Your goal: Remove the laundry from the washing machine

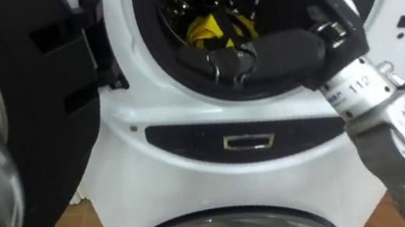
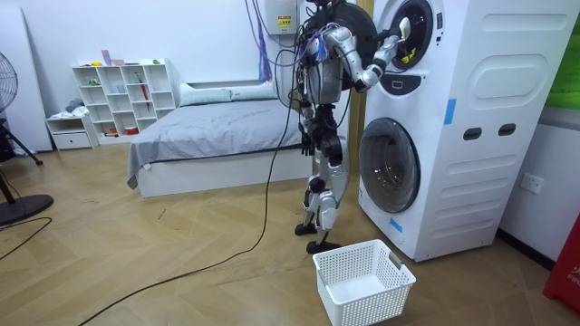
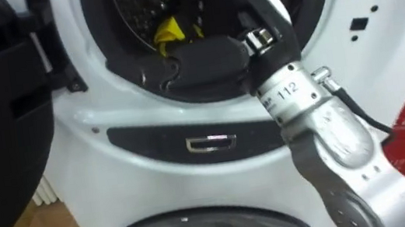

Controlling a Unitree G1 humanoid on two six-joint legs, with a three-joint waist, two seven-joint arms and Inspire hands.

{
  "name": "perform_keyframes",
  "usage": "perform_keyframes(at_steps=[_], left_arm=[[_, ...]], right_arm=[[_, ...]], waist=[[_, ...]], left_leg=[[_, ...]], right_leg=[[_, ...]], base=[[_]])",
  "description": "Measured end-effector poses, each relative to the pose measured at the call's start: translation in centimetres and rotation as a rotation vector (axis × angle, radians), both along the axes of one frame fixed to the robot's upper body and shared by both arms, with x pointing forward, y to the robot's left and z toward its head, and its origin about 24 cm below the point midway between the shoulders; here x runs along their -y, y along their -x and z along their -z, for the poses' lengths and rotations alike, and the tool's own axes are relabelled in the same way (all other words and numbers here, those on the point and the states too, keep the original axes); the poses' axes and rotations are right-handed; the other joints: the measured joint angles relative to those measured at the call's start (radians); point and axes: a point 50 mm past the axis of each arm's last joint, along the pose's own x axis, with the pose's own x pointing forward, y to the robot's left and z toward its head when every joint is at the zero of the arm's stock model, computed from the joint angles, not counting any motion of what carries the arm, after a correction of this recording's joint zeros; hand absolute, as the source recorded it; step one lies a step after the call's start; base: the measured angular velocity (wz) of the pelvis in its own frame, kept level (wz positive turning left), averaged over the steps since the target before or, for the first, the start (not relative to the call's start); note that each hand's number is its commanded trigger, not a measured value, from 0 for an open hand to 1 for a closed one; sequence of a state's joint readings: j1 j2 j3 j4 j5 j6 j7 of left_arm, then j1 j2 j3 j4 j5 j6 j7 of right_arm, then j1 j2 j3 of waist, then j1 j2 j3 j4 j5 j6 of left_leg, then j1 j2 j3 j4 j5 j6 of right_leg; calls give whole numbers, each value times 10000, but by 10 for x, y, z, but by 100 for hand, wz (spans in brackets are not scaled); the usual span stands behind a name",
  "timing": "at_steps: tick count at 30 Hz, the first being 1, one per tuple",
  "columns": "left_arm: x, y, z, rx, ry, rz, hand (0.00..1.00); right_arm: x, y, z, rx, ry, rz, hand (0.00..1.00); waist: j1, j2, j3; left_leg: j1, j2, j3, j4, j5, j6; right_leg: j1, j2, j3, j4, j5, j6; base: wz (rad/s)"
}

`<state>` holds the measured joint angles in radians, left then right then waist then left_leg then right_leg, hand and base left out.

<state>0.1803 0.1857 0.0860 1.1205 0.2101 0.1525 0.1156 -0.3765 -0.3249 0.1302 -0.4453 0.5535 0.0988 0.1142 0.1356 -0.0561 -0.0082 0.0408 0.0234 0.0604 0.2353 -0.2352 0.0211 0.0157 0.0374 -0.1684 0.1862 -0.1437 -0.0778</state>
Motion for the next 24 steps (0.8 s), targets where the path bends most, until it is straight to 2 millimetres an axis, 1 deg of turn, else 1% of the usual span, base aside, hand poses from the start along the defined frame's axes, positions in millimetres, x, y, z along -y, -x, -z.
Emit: perform_keyframes(at_steps=[5, 10, 12, 15, 17, 20, 22, 24], left_arm=[[-3, -9, -1, 247, -29, -102, 0], [-5, -8, -2, 238, 47, -196, 0], [-6, -7, -2, 221, 26, -195, 0], [-7, -4, -2, 140, 17, -217, 0], [-7, -3, -2, 120, 5, -221, 0], [-7, 2, -2, -3, 3, -297, 0], [-8, 7, -2, -96, -12, -378, 0], [-8, 11, -2, -179, -13, -488, 0]], right_arm=[[-3, 1, -5, 272, 285, -376, 0], [3, 1, -7, 143, 259, -363, 0], [4, 0, -7, 96, 288, -288, 0], [5, -1, -6, -30, 430, -210, 0], [7, -1, -6, 74, 712, 57, 0], [11, -2, -8, 236, 1013, 407, 0], [14, -2, -9, 315, 1144, 583, 0], [18, -2, -11, 429, 1174, 832, 0]], waist=[[62, -96, -2], [42, -295, -33], [42, -327, -22], [31, -313, -13], [-28, -266, 17], [-87, -268, 16], [-185, -303, -8], [-201, -312, -14]], left_leg=[[70, 6, -106, -171, 2, 0], [160, -1, -86, -295, 2, 2], [180, -4, -82, -299, 2, 2], [197, -13, -74, -285, 1, 3], [200, -16, -77, -254, 0, 2], [179, -21, -60, -226, -1, 1], [111, -29, -66, -206, -1, 1], [131, -29, -67, -221, -1, 1]], right_leg=[[3, 6, -89, -13, -5, 8], [9, 4, -60, -15, -7, 11], [18, 4, -38, -14, -7, 11], [21, -1, -7, -13, -9, 14], [45, -3, -11, -16, -9, 15], [79, -9, -8, -62, -19, 27], [91, -11, -31, -170, -21, 37], [95, -9, -32, -172, -21, 37]], base=[[3], [-4], [-4], [-1], [0], [0], [0], [0]])
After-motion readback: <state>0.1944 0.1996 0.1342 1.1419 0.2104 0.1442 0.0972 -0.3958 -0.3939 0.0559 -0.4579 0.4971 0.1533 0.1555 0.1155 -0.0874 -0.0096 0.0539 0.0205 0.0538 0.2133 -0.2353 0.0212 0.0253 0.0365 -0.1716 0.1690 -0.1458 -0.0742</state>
